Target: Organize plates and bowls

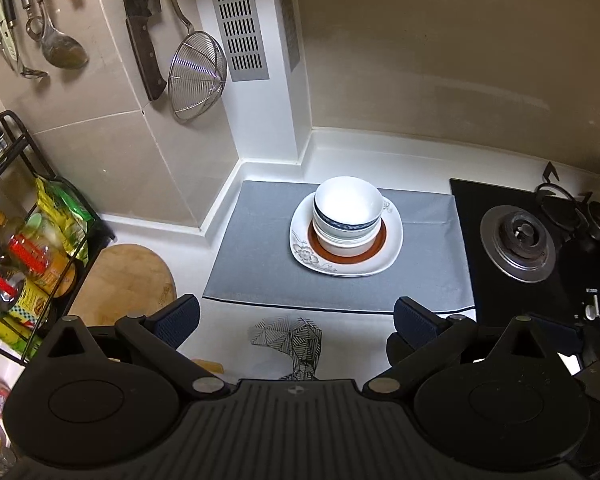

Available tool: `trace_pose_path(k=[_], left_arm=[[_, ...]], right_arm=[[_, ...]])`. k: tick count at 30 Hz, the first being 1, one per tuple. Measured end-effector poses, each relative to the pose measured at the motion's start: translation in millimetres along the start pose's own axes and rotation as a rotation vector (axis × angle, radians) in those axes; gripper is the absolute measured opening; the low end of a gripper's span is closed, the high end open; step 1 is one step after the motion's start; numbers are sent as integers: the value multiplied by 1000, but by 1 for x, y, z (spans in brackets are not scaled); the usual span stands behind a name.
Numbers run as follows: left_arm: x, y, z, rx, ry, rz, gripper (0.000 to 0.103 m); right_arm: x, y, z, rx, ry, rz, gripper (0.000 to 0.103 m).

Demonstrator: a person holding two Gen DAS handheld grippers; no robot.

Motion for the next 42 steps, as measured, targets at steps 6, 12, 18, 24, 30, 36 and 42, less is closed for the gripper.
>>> trace_pose_path(k=[6, 12, 18, 24, 30, 36, 42], left_arm=[[-3, 14, -7, -15, 9, 4, 103], [-5, 25, -15, -17, 9, 14, 103], [-7, 32, -18, -23, 1, 24, 103], [-10, 36, -21, -35, -13, 29, 103], [-12, 37, -21, -41, -22, 28, 103], [-16, 38, -19, -46, -30, 24, 103], [-16, 36, -18, -47, -33, 17, 103]], right_arm=[[-2, 14, -5, -13, 13, 5, 102], [-3, 24, -12, -14, 17, 8, 102], [-5, 29, -16, -19, 12, 19, 103], [-7, 33, -20, -32, 5, 18, 102], [-9, 35, -20, -33, 4, 14, 103], [-13, 36, -19, -37, 0, 9, 103], [-14, 36, -18, -39, -2, 3, 103]])
Point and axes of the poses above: each gripper's, at about its wrist camera, not at the fingertips, and y roughly against the way its jaws point, x to its left, z to its top, the point moved 7 cm from there along -y, roughly the way its jaws point, and after that the axes turned 10 degrees about -y, right-handed, at the moved point
